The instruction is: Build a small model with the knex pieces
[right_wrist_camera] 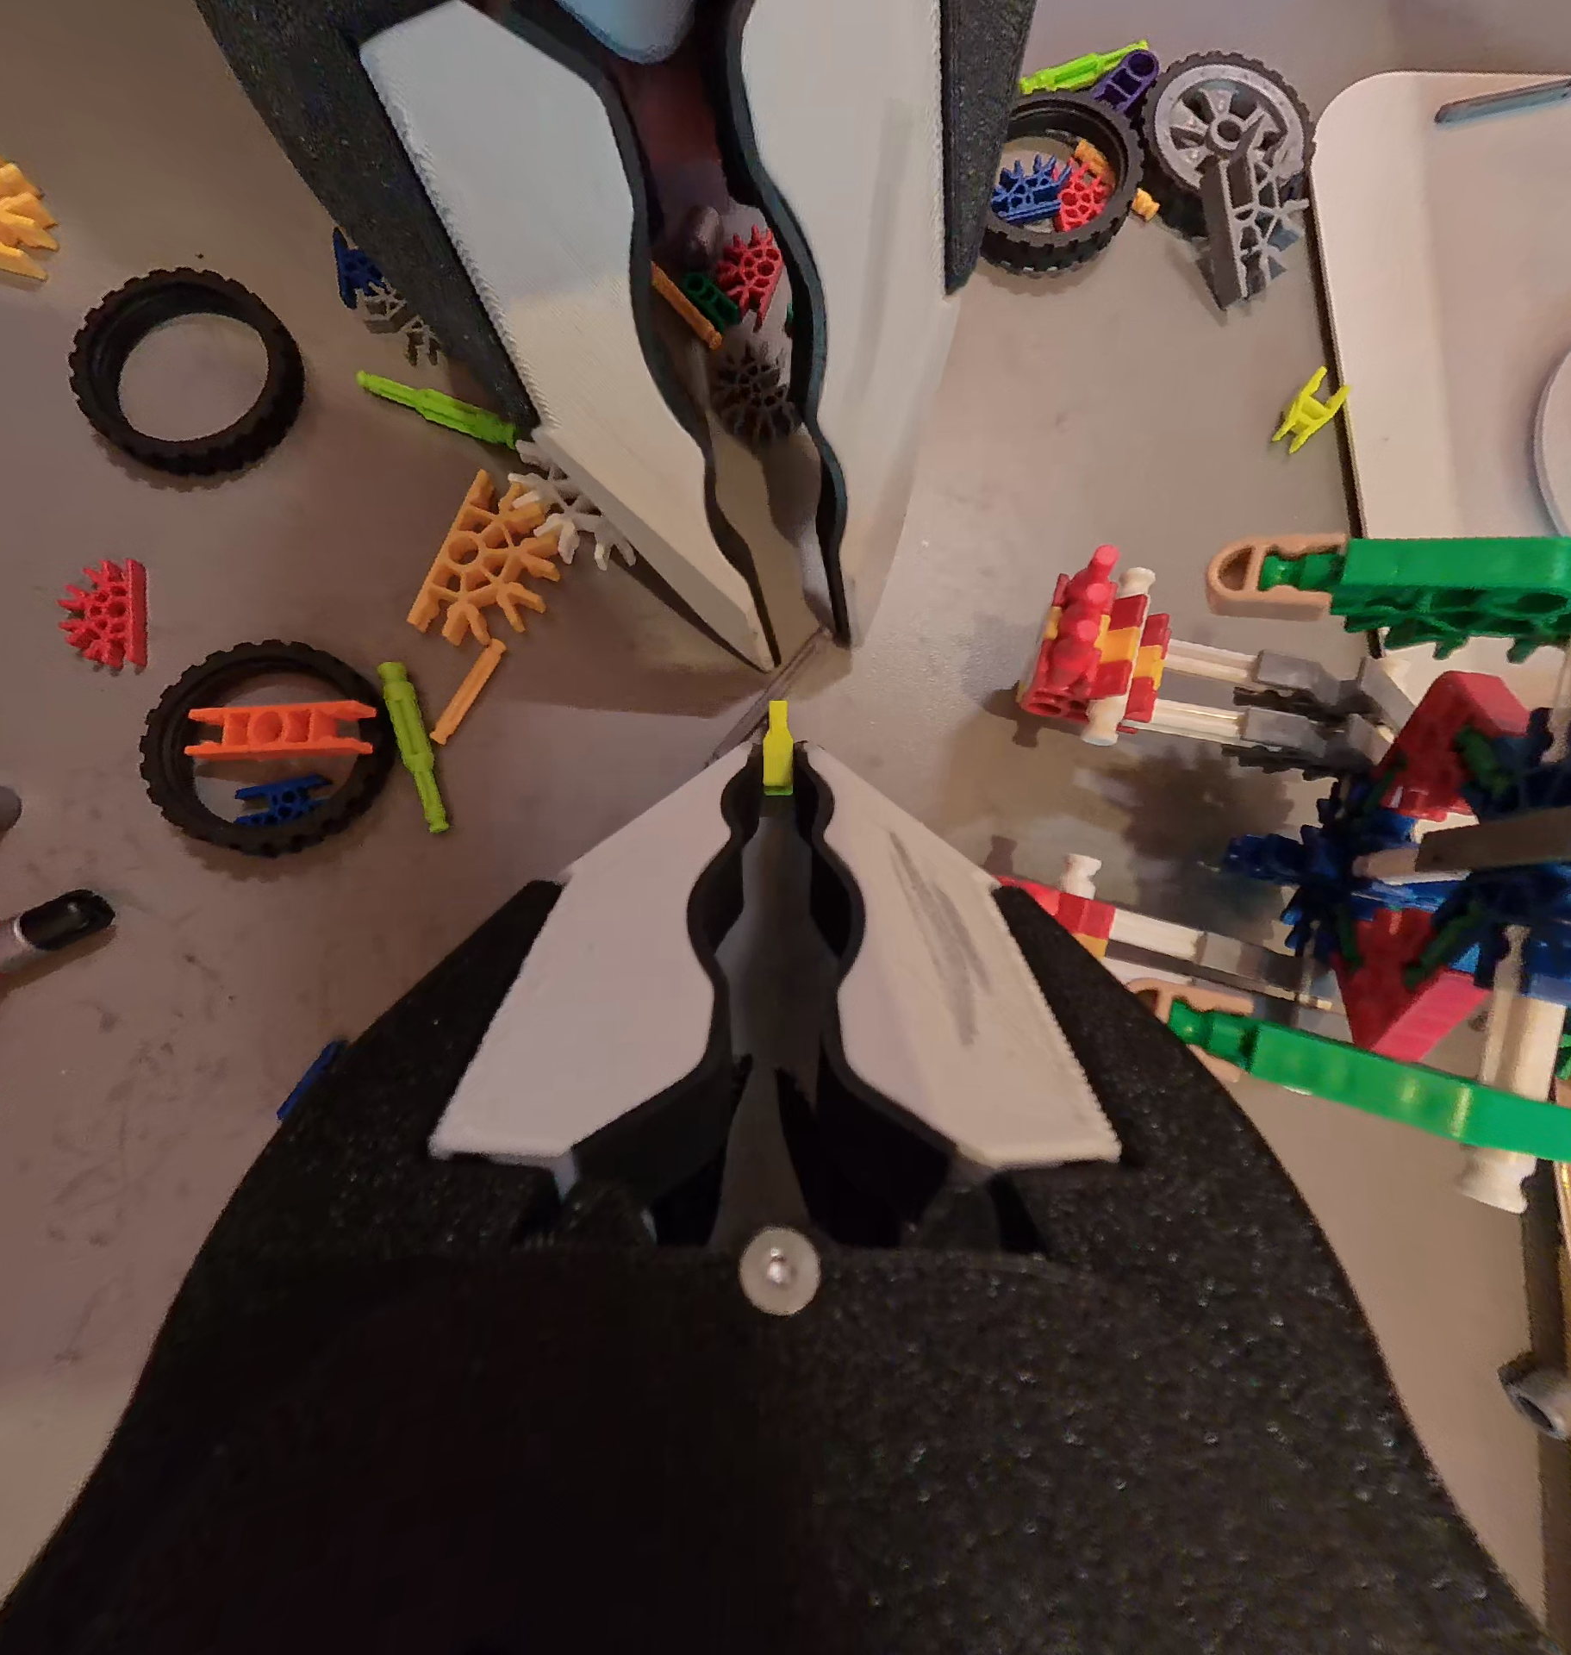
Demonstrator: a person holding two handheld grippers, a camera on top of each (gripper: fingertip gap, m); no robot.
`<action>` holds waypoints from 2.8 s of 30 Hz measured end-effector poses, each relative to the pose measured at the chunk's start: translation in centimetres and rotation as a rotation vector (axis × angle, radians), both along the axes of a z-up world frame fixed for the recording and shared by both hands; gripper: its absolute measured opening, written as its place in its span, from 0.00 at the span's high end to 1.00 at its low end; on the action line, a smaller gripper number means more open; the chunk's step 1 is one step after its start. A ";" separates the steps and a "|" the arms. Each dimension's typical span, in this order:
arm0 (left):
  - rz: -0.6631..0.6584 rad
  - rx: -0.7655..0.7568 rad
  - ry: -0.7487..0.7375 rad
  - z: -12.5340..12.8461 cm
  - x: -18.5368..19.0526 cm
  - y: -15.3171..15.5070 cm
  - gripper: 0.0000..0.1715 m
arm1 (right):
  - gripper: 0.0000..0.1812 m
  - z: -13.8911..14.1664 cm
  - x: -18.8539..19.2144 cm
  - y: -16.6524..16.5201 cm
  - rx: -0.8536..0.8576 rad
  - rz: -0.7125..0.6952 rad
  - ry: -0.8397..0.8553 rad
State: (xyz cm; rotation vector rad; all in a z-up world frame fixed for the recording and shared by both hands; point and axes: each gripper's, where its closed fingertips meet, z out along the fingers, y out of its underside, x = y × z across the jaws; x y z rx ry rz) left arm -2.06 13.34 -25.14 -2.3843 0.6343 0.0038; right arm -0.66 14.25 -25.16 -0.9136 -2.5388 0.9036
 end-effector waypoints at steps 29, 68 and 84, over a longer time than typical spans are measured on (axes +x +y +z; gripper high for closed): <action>0.067 0.095 0.025 1.1 -1.2 0.1 0.87 | 0.97 0.0 0.2 -0.1 -0.012 0.012 -0.001; 0.049 0.036 -0.060 0.2 1.4 0.0 0.76 | 0.97 0.0 0.2 -0.1 -0.027 0.021 0.008; 0.089 0.017 -0.061 0.1 1.0 0.2 0.77 | 0.97 0.0 0.2 -0.1 -0.034 0.024 0.009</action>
